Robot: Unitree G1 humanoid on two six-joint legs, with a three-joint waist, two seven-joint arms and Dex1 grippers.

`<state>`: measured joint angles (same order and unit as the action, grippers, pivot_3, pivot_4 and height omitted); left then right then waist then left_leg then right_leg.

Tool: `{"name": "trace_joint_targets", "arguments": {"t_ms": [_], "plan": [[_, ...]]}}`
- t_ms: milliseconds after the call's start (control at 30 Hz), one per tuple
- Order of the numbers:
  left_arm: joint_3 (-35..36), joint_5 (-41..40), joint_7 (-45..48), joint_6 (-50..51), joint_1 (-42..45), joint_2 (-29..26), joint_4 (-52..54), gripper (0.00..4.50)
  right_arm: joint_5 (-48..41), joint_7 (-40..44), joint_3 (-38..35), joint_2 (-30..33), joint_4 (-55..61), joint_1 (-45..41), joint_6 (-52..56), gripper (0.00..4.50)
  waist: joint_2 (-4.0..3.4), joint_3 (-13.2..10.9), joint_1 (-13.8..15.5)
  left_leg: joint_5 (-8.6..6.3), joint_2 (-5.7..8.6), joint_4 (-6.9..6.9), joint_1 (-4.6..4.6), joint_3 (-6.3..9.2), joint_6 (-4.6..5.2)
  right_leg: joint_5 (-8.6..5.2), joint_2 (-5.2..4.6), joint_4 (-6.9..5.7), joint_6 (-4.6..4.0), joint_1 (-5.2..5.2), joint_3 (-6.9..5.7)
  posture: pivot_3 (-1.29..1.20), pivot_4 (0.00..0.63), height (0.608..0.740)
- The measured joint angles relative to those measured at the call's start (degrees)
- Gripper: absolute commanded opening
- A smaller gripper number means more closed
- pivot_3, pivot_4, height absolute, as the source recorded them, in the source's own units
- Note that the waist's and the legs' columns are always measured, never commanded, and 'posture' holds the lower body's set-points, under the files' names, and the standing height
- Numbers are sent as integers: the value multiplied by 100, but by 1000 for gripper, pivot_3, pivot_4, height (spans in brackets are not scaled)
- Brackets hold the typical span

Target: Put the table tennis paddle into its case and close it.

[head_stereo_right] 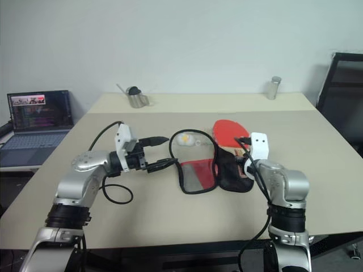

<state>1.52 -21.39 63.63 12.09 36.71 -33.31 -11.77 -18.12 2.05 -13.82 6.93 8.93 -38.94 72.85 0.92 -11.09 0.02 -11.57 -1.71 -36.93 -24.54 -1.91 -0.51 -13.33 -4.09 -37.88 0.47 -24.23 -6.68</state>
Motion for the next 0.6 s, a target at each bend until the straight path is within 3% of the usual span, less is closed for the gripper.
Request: {"name": "trace_joint_targets", "arguments": {"t_ms": [300, 600], "plan": [[1, 0, -29, 0, -91, -33, 40, 4500, 343, -241, 204, -137, -595, 193, -609, 1070, 0, 0, -3, 0, 0, 1, -1, 1, 0, 0, 0, 3, 0, 0, 1, 0, 150, 740], [1, 0, -42, 0, -152, -38, 75, 4500, 408, -394, 371, -179, -413, 413, -649, 1070, 0, 0, -7, 0, -1, 1, -1, 3, 0, 0, 0, 2, 0, 0, 2, 0, 150, 740]]}}
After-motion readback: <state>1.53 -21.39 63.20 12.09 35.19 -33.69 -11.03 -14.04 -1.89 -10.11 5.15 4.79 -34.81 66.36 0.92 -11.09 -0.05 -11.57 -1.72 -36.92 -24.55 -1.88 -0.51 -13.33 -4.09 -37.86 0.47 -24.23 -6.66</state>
